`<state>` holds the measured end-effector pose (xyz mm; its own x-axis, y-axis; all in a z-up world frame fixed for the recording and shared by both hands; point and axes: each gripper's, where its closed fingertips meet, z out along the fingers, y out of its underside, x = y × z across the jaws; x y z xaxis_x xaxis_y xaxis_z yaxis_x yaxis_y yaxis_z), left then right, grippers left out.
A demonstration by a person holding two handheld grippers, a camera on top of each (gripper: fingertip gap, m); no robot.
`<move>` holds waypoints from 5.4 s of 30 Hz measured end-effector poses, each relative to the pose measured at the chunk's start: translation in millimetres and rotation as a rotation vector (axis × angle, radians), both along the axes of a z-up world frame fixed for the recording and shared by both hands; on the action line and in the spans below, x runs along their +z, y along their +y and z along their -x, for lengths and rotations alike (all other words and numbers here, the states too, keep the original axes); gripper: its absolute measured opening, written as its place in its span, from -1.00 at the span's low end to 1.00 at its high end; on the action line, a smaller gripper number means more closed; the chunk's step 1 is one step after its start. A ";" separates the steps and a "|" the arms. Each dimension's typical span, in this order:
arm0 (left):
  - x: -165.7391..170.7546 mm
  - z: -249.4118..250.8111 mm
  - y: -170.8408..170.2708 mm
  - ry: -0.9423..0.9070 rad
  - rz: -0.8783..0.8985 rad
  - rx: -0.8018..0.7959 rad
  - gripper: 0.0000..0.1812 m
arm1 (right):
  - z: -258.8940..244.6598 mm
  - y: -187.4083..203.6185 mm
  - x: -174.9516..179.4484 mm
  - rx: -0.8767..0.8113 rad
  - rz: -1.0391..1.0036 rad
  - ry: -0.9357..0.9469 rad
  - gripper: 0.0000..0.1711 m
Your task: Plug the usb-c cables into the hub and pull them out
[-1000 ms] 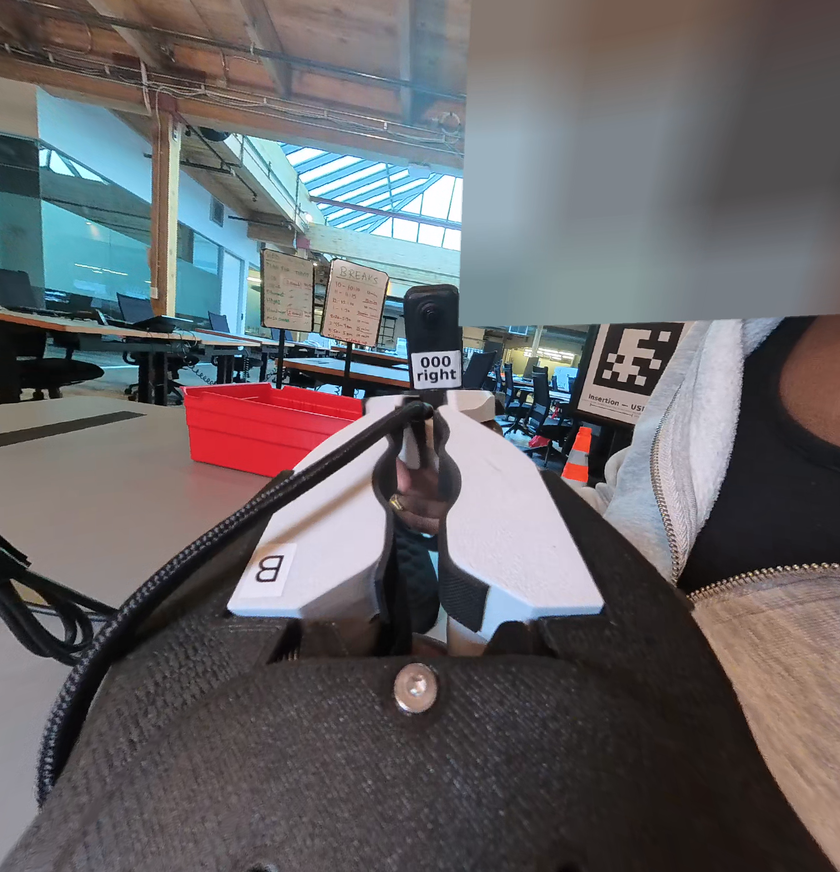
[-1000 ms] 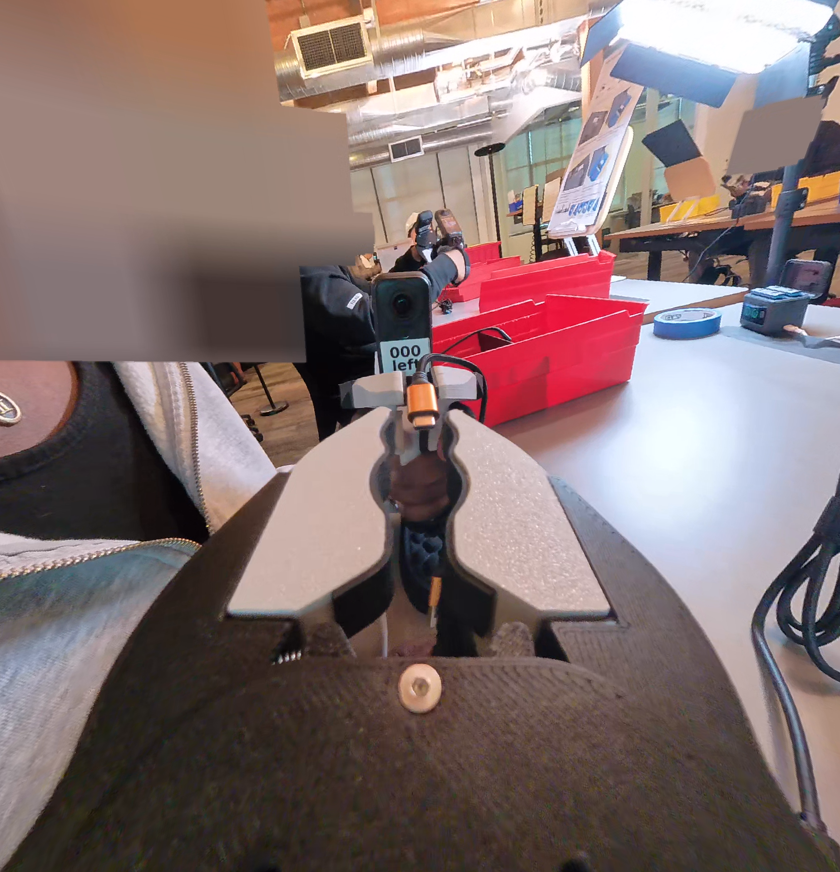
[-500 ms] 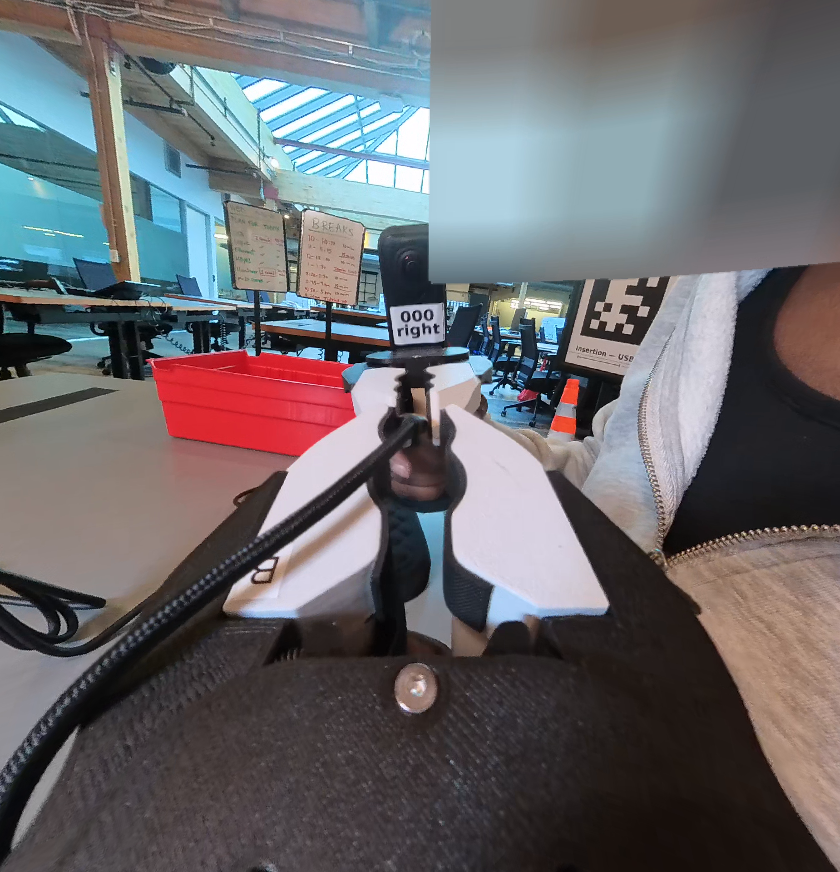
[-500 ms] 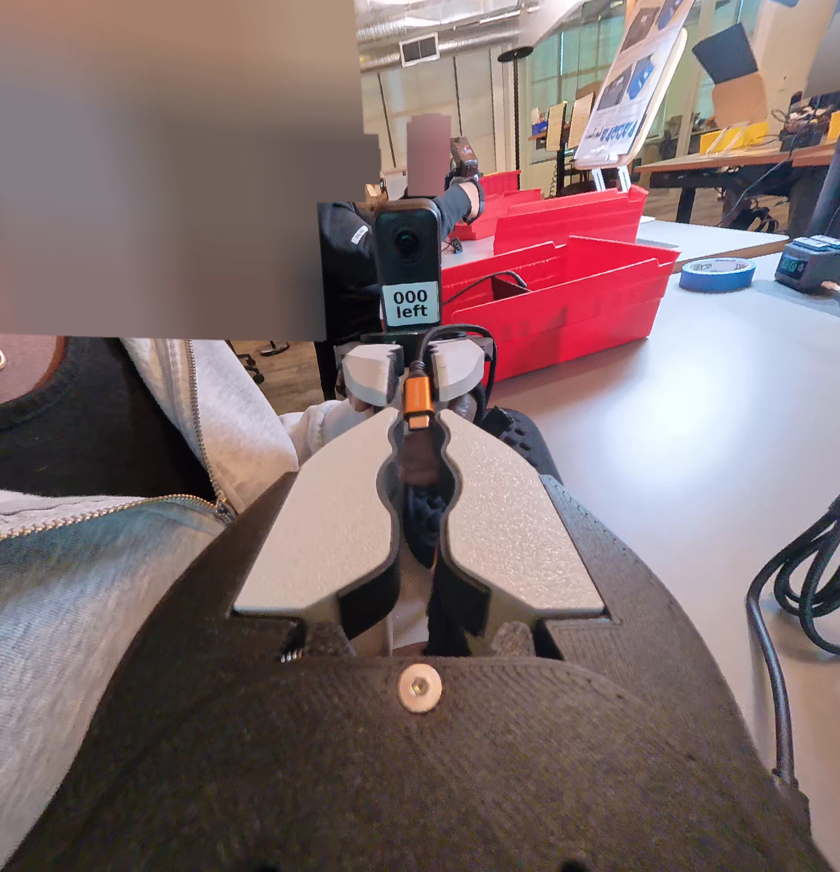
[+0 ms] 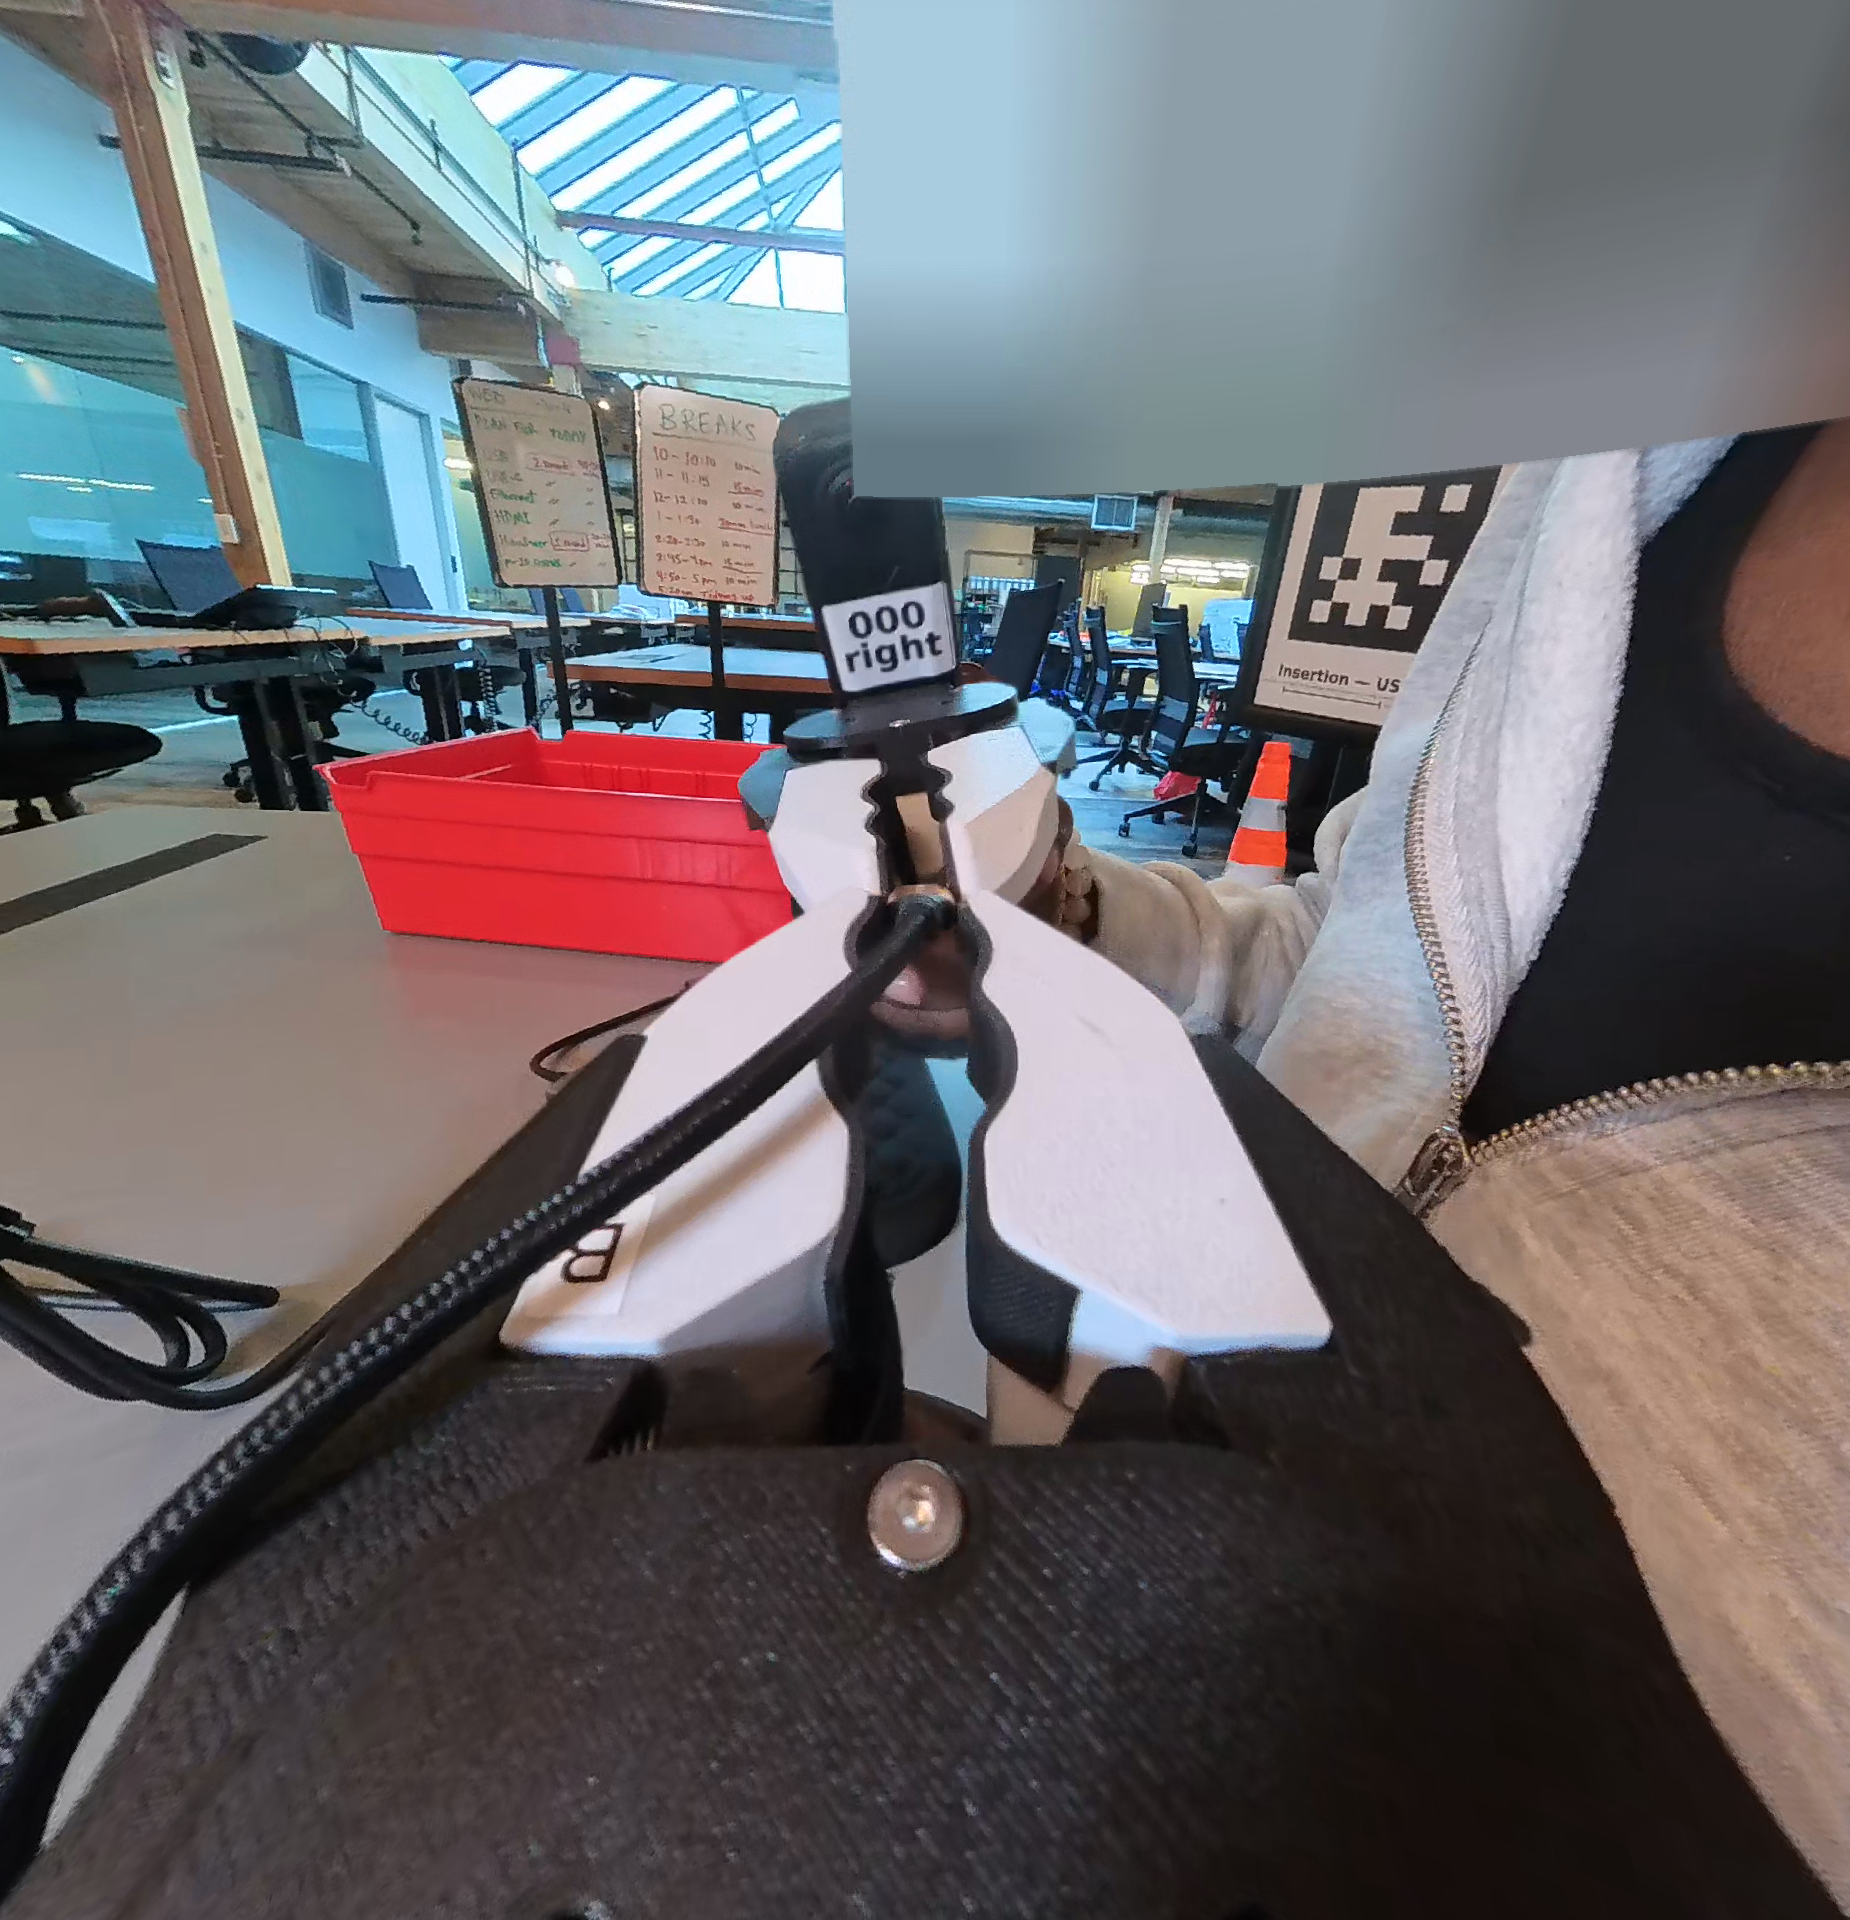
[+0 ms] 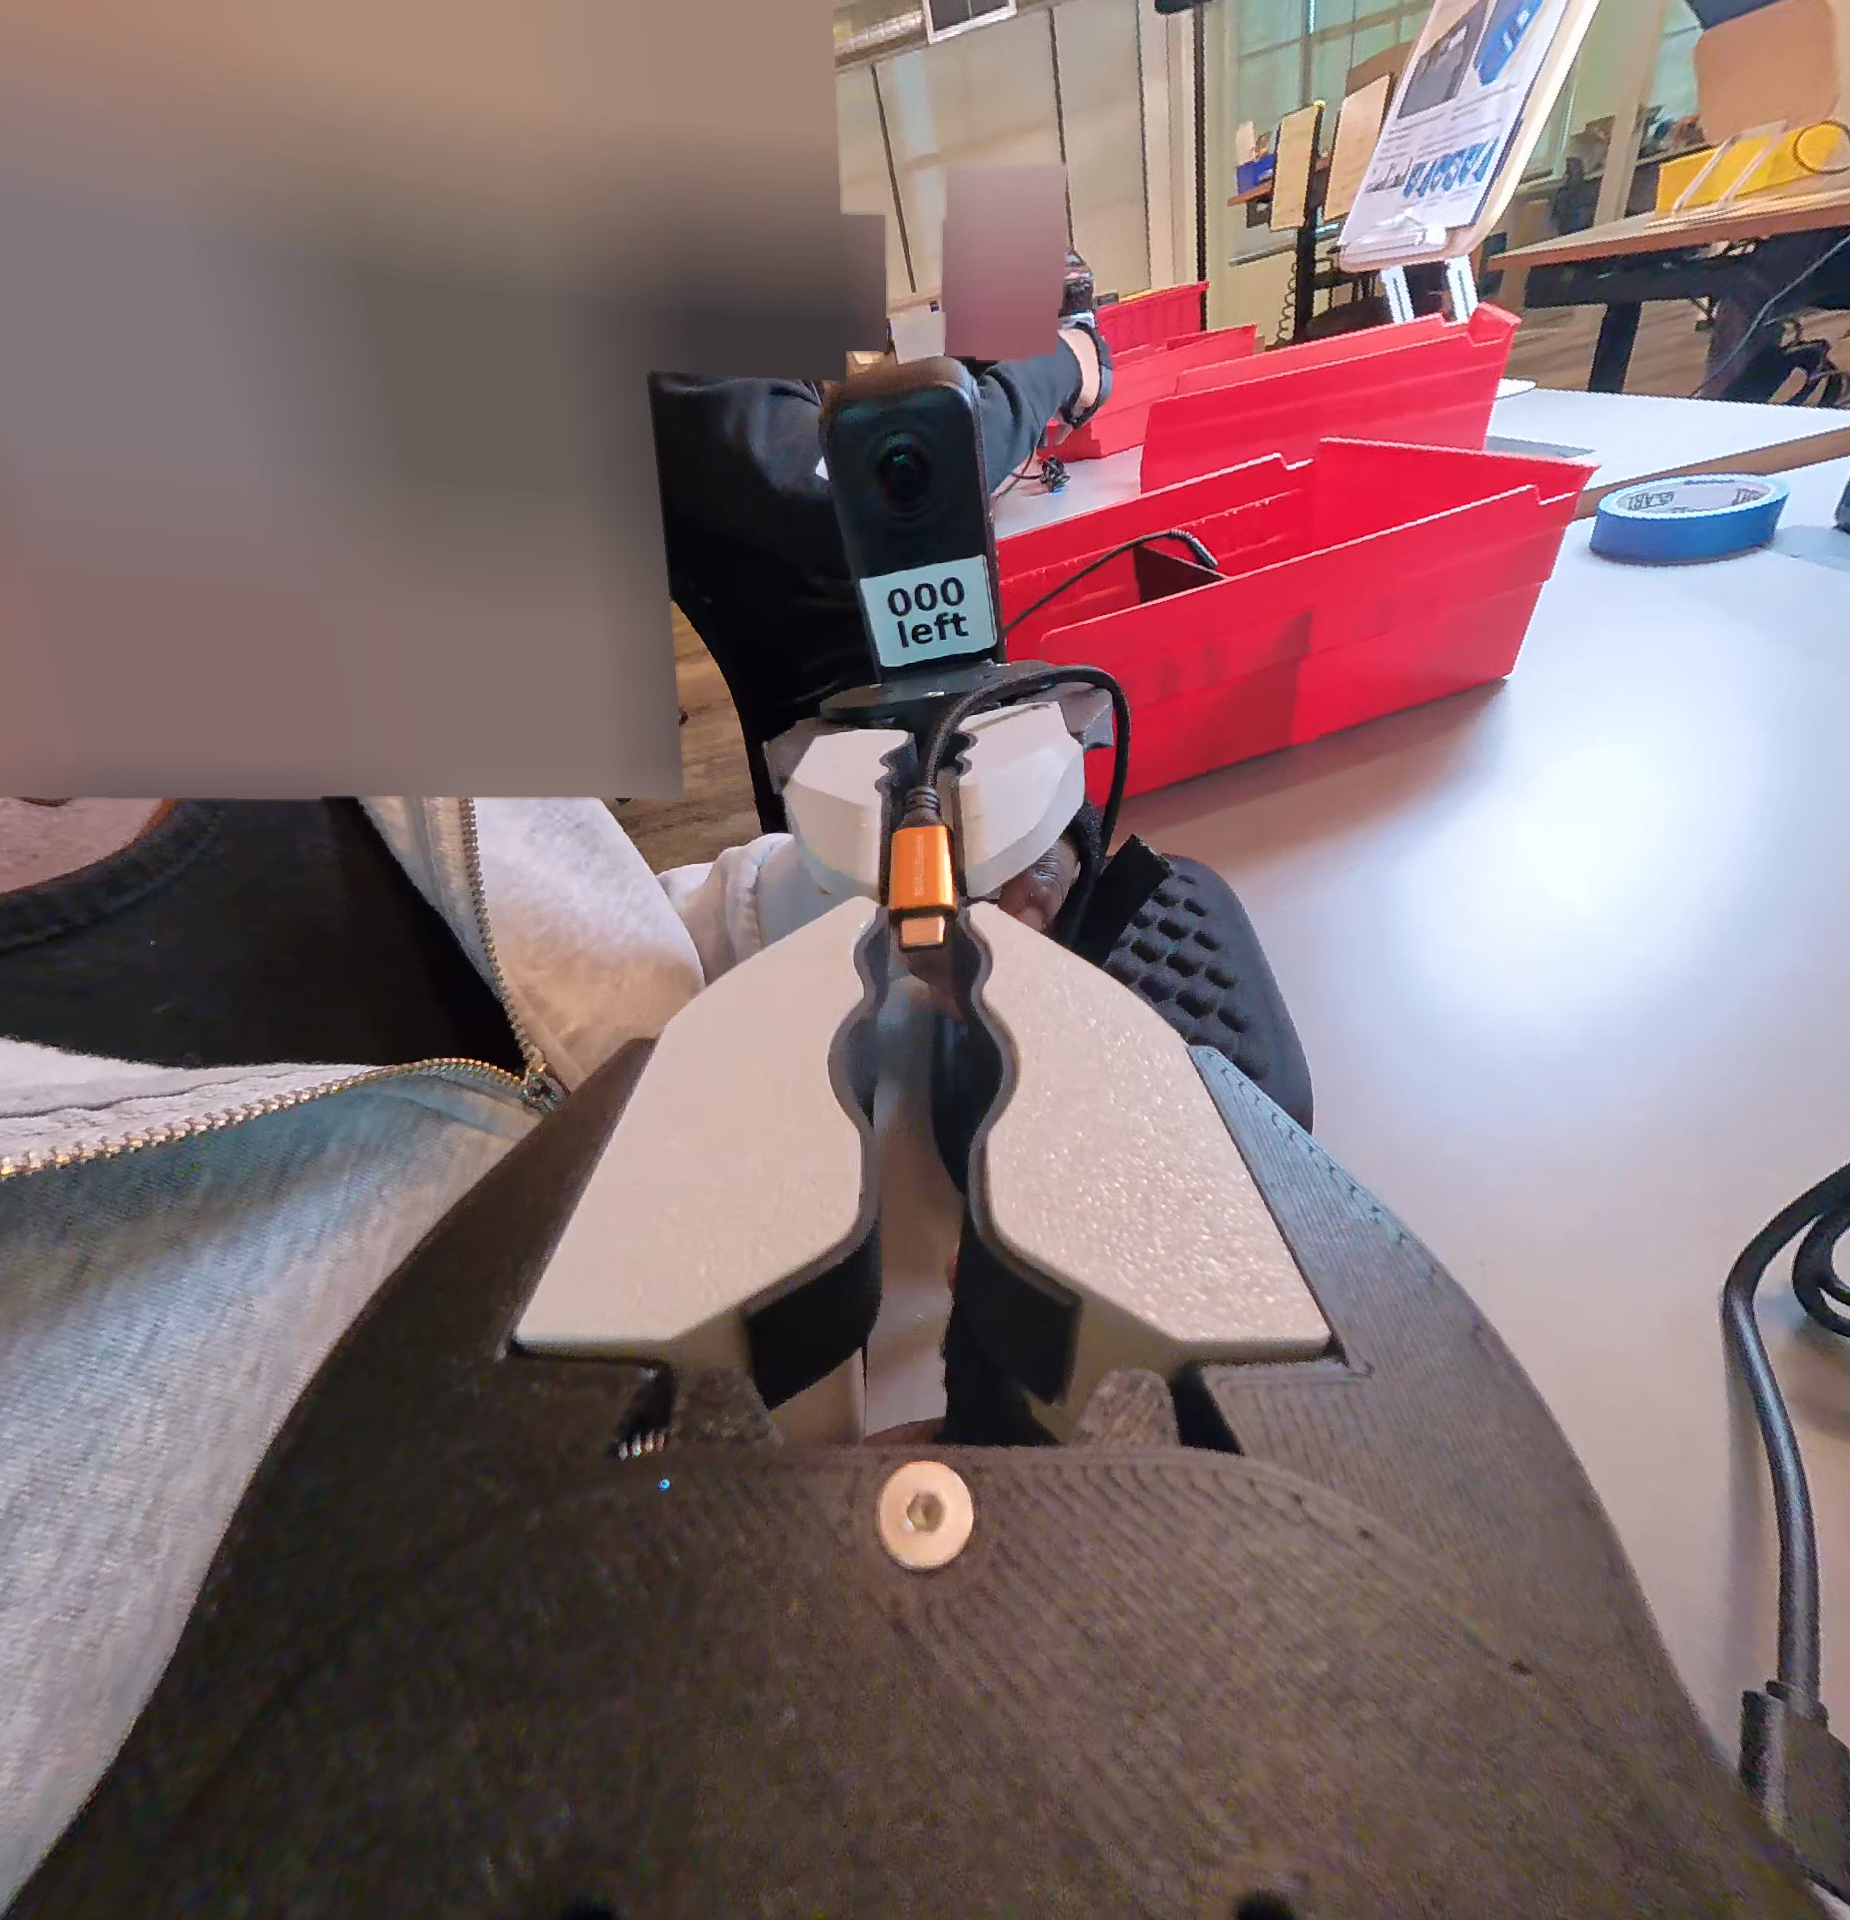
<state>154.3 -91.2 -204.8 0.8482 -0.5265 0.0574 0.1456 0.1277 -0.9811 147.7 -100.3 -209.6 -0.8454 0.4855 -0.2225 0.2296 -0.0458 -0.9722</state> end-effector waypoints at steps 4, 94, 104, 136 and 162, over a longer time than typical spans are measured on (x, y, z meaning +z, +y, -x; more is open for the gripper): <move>0.1 -0.2 0.8 -0.028 0.000 -0.014 -0.85 | -0.4 0.7 -0.5 -0.001 -0.011 -0.004 -0.88; -2.5 46.4 7.9 -0.144 -0.072 0.223 -0.85 | -5.3 109.9 -89.1 -0.453 0.597 -1.124 -0.37; -2.3 46.4 6.8 -0.156 -0.078 0.209 -0.85 | -16.8 98.2 -36.9 -0.124 -0.457 -0.221 -0.41; -42.2 43.9 44.2 0.132 0.214 0.433 -0.85 | 33.3 75.5 -68.9 0.125 -0.886 -0.252 -0.74; -38.5 42.8 41.4 0.036 0.212 0.347 -0.85 | 40.6 66.3 -55.9 0.039 -1.047 0.127 -0.74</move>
